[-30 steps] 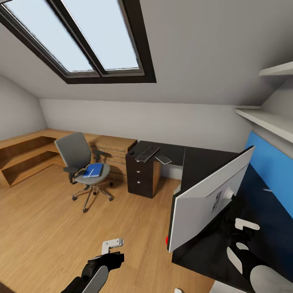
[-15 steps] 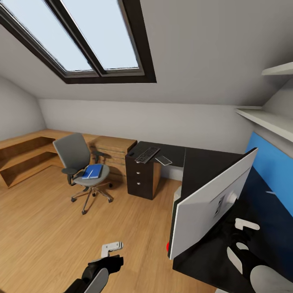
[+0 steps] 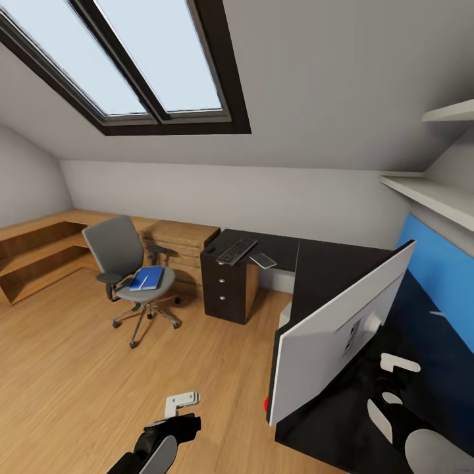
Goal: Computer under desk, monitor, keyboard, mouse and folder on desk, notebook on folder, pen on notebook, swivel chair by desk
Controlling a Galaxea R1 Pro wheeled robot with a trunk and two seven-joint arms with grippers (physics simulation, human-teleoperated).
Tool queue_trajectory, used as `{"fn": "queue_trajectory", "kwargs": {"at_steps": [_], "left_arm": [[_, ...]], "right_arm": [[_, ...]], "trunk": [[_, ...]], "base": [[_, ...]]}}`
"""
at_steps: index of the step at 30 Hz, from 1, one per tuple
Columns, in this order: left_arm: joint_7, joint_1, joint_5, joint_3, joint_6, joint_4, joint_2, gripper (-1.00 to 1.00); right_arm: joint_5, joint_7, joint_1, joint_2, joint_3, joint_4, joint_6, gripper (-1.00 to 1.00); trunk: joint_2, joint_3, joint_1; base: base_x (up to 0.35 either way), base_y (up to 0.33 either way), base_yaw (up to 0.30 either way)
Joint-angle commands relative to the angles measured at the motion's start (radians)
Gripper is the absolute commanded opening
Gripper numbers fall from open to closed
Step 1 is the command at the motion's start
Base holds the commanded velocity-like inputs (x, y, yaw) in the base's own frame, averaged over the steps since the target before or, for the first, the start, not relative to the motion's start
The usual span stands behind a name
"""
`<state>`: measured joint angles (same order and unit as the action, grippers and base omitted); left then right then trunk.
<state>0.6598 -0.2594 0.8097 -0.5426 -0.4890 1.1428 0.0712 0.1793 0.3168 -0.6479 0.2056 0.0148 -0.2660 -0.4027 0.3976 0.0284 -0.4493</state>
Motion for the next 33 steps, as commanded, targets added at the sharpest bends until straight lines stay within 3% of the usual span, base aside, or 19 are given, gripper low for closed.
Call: {"fn": "queue_trajectory", "kwargs": {"at_steps": [1,11,12,33], "left_arm": [[0.009,-0.001,0.008,-0.003,-0.001,0.002,0.001,1.00],[0.009,-0.001,0.009,-0.004,0.000,0.000,0.001,1.00],[0.009,-0.001,0.009,-0.004,0.000,0.000,0.001,1.00],[0.009,-0.001,0.009,-0.004,0.000,0.000,0.001,1.00]], "right_arm": [[0.007,-0.002,-0.001,0.000,0.001,0.000,-0.005,1.00],[0.008,-0.002,-0.001,0.000,0.001,-0.001,-0.007,1.00],[0.008,-0.002,-0.002,0.000,0.001,-0.001,-0.005,-1.00],[0.009,-0.002,-0.003,0.001,0.002,-0.002,-0.005,-1.00]], "trunk": [[0.002,0.002,-0.001],[0.002,0.002,-0.001],[0.002,0.002,-0.001],[0.002,0.002,-0.001]], "base": [[0.013,-0.015,0.000],[0.003,-0.003,0.000],[0.000,0.000,0.000],[0.000,0.000,0.000]]}}
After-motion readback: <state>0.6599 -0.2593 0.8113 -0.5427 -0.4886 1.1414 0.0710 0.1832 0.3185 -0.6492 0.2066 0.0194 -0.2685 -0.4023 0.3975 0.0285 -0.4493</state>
